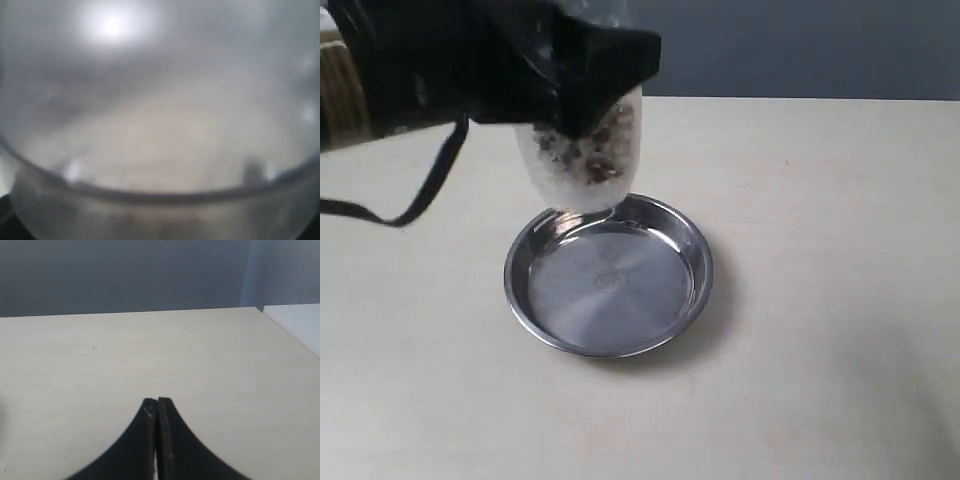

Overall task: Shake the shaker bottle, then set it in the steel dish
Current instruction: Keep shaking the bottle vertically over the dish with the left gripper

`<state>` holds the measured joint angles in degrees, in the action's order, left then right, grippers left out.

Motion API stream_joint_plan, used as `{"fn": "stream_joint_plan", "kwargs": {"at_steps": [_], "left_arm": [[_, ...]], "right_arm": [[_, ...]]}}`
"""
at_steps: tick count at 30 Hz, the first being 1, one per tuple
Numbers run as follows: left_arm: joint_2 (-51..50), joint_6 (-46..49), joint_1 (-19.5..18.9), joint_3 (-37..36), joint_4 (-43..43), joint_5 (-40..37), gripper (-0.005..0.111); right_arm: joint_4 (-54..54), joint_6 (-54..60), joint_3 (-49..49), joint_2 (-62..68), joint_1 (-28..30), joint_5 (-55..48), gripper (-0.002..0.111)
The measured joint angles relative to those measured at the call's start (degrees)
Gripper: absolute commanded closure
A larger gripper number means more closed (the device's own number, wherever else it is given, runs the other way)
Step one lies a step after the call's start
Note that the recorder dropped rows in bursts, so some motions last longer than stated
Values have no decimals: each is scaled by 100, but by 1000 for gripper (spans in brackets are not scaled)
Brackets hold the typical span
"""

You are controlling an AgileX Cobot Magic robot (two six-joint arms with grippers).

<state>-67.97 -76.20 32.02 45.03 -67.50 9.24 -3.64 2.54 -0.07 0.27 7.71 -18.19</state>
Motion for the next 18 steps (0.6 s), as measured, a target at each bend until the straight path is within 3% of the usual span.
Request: {"fn": "stream_joint_plan", "kwargs": {"at_steps": [4, 9, 11, 15, 18], "left_arm": [[-517, 30, 11, -256, -191, -299, 106], [213, 42, 11, 1265, -679, -489, 106], [300, -167, 11, 1073, -536, -365, 106], [-666, -457, 0, -74, -418, 33, 106], [-726, -316, 0, 166, -462, -19, 106]], "right_arm": [[0, 0, 0, 0, 0, 0, 109], [0, 0, 0, 0, 0, 0, 109], [0, 0, 0, 0, 0, 0, 109], [0, 0, 0, 0, 0, 0, 109], [0, 0, 0, 0, 0, 0, 109]]}}
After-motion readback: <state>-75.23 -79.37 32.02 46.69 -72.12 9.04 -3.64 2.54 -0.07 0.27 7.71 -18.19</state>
